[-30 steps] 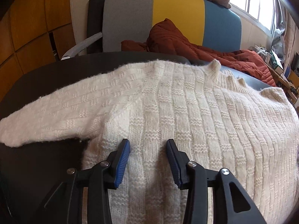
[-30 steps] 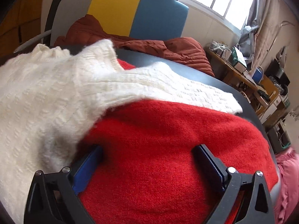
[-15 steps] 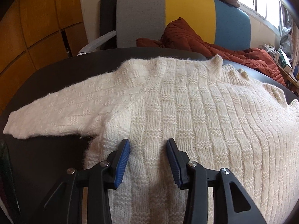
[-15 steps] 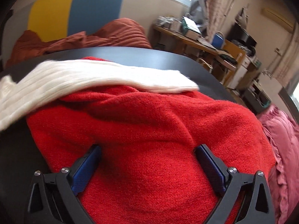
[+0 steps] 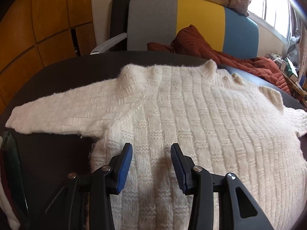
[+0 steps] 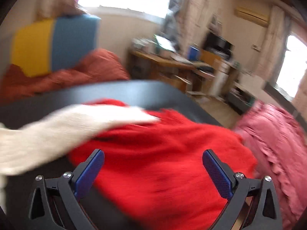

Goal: Fold clothes

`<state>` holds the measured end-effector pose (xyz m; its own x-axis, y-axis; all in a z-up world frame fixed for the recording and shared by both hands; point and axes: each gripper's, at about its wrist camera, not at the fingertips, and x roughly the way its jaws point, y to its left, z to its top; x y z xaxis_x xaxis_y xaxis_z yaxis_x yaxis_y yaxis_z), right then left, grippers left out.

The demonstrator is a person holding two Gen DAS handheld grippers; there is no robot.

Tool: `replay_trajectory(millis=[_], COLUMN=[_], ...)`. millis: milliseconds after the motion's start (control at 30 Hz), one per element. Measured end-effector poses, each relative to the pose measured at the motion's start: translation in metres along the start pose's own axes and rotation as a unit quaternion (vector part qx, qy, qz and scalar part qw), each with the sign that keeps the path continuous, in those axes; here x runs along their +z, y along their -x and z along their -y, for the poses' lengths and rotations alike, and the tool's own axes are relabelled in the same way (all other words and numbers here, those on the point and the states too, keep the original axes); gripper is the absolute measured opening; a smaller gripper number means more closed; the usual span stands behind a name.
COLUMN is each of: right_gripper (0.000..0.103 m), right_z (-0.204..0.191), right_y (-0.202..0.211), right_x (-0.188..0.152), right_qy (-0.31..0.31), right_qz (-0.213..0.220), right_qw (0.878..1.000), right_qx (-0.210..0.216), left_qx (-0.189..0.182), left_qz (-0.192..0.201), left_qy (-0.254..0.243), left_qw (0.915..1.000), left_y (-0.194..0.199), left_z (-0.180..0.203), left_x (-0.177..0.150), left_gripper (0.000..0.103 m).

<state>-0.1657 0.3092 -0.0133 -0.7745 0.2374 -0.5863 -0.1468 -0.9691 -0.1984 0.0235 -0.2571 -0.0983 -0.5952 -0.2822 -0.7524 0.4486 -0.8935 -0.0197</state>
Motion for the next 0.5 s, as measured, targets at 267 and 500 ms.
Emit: replay_trajectory(millis=[267,500], right_gripper=[0.103,0.103], right_z=[-0.214,-0.351], right_y=[0.06,0.059], right_x=[-0.017,-0.053], right_qy=[0.085,0.16], right_qz=[-0.032,-0.083], right_qw=[0.946,0.921], right_qx=[0.31,0.345], left_qx=[-0.009,-0.002], left_qz=[0.024,0.014], left_qy=[-0.029,-0.074], left_qw=[0.9993,0.9972], left_y=[-0.006,-0.041], left_z=[0.009,0.024], left_x=[0.041,0.058], left_gripper=[0.043,0.043])
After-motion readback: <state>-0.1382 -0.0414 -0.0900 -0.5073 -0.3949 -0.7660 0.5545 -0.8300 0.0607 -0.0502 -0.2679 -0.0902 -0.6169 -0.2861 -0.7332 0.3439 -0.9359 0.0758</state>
